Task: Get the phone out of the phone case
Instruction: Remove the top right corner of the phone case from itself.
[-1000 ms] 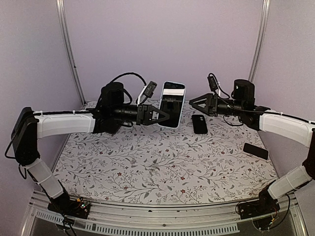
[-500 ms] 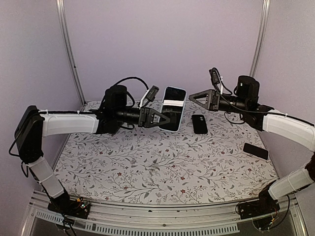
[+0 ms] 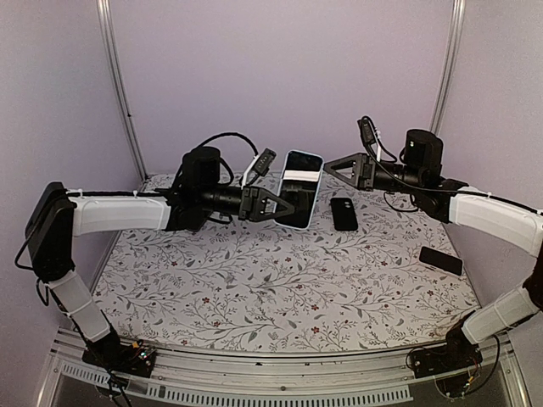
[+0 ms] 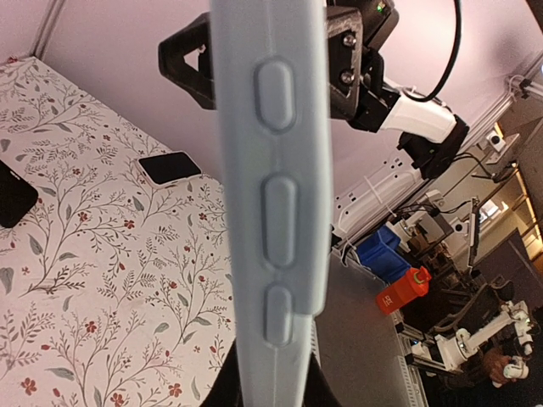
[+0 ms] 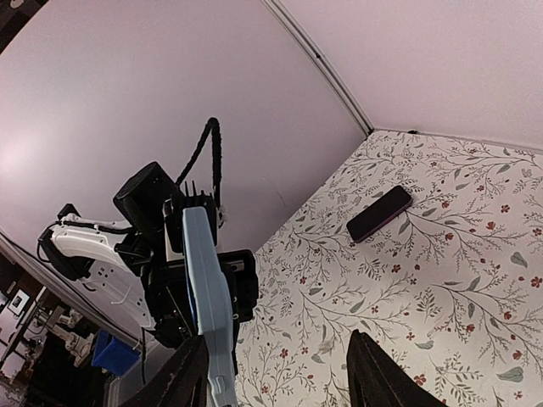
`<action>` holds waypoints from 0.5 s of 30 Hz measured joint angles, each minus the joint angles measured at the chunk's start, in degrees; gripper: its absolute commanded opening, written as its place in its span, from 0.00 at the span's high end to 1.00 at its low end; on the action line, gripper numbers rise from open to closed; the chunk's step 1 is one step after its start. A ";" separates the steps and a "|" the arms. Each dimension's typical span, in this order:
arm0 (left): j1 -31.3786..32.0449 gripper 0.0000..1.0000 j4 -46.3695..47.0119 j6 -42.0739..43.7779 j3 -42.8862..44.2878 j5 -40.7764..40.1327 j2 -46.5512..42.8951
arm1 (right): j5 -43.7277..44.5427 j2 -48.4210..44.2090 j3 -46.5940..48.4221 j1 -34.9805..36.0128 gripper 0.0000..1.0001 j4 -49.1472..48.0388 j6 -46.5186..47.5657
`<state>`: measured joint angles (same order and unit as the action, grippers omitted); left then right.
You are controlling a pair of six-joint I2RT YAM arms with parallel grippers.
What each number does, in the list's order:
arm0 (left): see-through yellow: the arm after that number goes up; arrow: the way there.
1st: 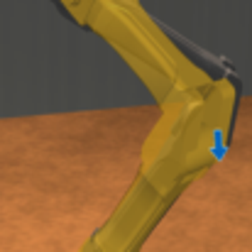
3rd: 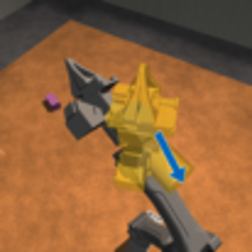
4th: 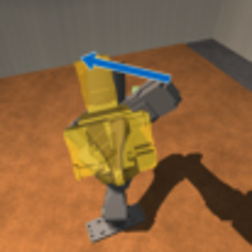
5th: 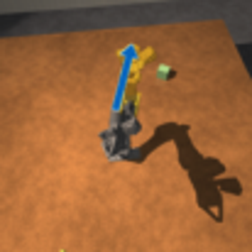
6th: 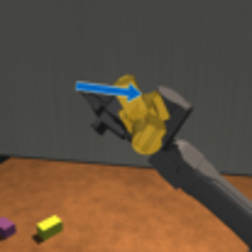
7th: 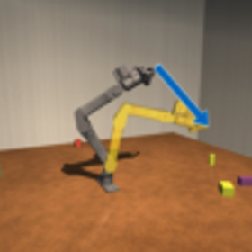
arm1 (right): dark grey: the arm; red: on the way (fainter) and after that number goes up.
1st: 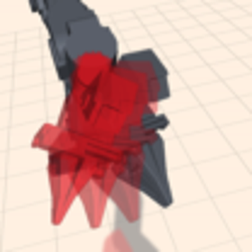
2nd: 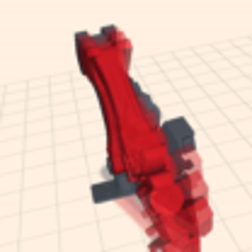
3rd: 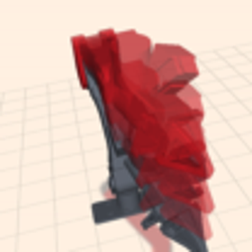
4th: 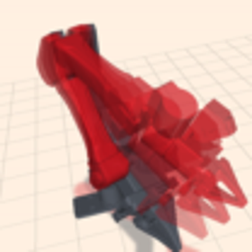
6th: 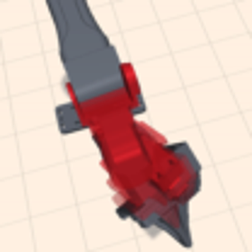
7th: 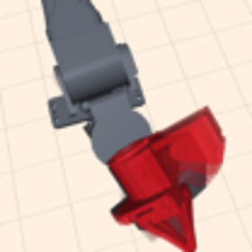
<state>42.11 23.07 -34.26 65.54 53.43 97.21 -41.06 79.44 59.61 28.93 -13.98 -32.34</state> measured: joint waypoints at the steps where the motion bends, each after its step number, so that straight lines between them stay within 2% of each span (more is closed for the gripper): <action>1: 0.00 1.00 0.00 0.00 0.00 0.00 0.00 | 0.02 0.00 0.00 0.00 0.42 0.00 -0.02; 15: 0.00 1.00 -0.87 0.48 0.24 -0.22 0.00 | 0.00 0.00 0.00 0.00 0.42 0.28 -0.07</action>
<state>42.11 22.20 -33.78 65.78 53.21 97.21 -41.06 79.44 59.61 28.93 -13.69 -32.40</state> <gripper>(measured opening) 0.101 0.579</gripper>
